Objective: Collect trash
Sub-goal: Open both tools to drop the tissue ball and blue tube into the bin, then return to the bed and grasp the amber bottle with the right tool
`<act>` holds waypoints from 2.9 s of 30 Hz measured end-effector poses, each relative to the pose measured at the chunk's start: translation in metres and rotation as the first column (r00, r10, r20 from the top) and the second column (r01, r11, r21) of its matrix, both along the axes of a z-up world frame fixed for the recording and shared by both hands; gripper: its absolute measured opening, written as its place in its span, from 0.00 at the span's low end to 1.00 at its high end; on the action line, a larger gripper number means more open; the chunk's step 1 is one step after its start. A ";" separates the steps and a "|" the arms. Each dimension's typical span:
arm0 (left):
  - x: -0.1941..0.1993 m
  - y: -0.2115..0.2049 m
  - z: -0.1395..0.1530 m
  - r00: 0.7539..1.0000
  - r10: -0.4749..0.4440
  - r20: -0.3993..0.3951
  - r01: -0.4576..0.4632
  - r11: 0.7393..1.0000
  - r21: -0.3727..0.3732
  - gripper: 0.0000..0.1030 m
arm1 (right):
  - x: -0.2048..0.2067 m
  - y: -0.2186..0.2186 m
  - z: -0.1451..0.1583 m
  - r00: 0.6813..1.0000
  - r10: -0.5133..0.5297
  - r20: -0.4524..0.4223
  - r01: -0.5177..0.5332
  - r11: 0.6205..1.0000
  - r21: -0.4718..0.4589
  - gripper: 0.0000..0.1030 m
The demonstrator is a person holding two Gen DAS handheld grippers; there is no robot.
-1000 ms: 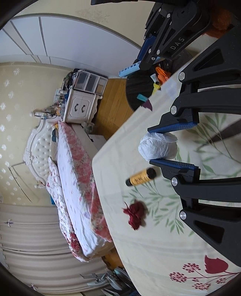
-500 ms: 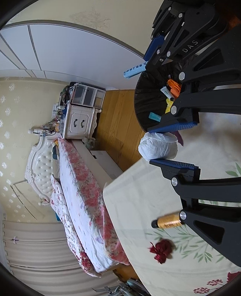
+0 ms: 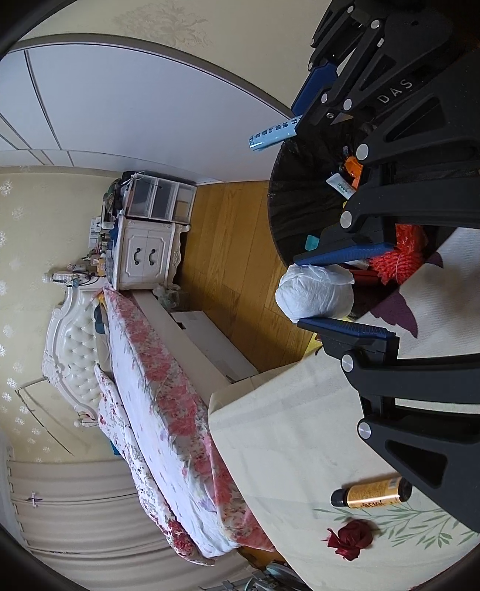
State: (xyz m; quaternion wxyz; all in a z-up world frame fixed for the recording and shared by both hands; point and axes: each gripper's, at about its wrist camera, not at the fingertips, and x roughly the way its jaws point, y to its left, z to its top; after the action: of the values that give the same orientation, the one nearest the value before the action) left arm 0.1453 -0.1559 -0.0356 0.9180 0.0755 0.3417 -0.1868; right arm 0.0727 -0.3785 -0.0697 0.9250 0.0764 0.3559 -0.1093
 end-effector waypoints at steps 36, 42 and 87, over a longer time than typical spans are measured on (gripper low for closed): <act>0.012 -0.012 -0.008 1.000 0.015 -0.020 -0.015 1.000 0.005 0.69 | 0.009 -0.012 -0.014 0.999 -0.050 -0.018 0.050 0.999 0.002 0.49; 0.011 -0.011 -0.006 1.000 0.024 -0.013 -0.024 1.000 0.008 0.71 | 0.007 -0.015 -0.011 0.998 -0.067 -0.011 0.067 0.998 -0.001 0.55; -0.042 0.203 0.000 0.904 0.426 -0.049 -0.425 0.905 0.017 0.73 | 0.003 0.163 0.014 0.941 0.339 -0.013 -0.339 0.941 -0.002 0.64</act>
State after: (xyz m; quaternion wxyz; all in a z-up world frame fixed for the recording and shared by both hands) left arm 0.1029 0.0472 -0.0359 0.9273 -0.0030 0.3740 0.0170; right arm 0.0758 -0.2156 -0.0560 0.9280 0.0115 0.3691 0.0503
